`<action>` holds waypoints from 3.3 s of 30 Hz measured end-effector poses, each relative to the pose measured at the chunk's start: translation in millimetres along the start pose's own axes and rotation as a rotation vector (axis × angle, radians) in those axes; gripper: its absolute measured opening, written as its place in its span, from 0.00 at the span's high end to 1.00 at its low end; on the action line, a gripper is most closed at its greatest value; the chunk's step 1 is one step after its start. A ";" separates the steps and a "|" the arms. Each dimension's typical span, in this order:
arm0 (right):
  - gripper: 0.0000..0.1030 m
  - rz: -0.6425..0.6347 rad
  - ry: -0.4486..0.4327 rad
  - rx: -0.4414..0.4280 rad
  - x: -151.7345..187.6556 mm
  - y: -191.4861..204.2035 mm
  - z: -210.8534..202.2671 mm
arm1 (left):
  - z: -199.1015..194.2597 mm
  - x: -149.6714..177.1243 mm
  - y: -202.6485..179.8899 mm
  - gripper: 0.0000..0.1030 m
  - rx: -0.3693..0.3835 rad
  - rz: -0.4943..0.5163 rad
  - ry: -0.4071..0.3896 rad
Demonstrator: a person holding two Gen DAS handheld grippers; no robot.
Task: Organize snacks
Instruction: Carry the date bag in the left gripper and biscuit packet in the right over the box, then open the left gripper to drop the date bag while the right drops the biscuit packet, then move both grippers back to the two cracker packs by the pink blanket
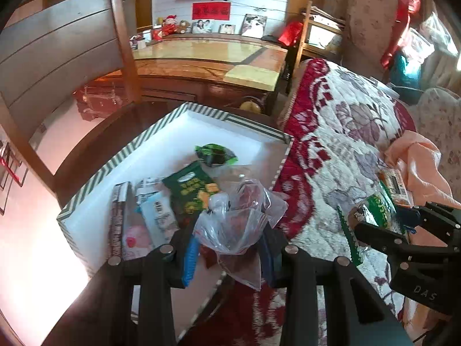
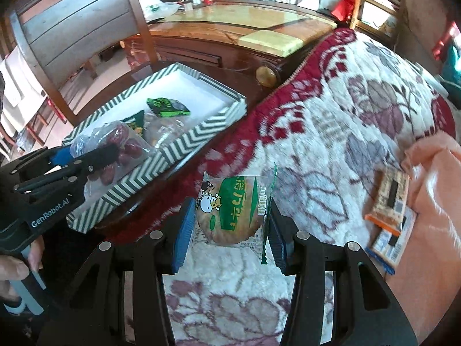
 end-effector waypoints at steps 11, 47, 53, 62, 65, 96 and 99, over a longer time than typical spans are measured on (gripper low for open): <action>0.55 -0.091 0.010 -0.015 -27.6 38.9 8.9 | 5.7 -1.0 37.0 0.63 -0.027 -0.073 0.010; 0.54 -0.167 0.086 -0.131 -119.3 117.3 91.8 | 40.2 -3.3 96.5 0.63 -0.066 -0.186 0.080; 0.50 -0.137 0.100 -0.165 -118.4 112.0 93.9 | 43.5 -3.3 98.6 0.55 -0.071 -0.208 0.090; 0.49 -0.115 0.029 -0.174 -107.8 101.1 61.2 | 34.4 -2.0 93.3 0.27 -0.095 -0.201 0.071; 0.49 -0.122 0.018 -0.150 -100.8 97.0 52.6 | 30.0 -1.6 90.0 0.24 -0.096 -0.198 0.063; 0.49 0.152 -0.032 0.002 37.4 -54.3 -22.0 | -9.3 13.8 -71.9 0.17 0.006 0.114 0.003; 0.49 0.198 -0.032 0.017 52.4 -74.6 -27.6 | -11.5 14.2 -89.0 0.17 0.017 0.138 -0.002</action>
Point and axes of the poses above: each gripper's, at about its wrist camera, not at the fingertips, and z roughly the way its jaws point, y to its left, x to its underside, the point moved 3 cm from there along z, roughly the way its jaws point, and after that the axes turned 9 degrees about y, right-handed, at the moved point
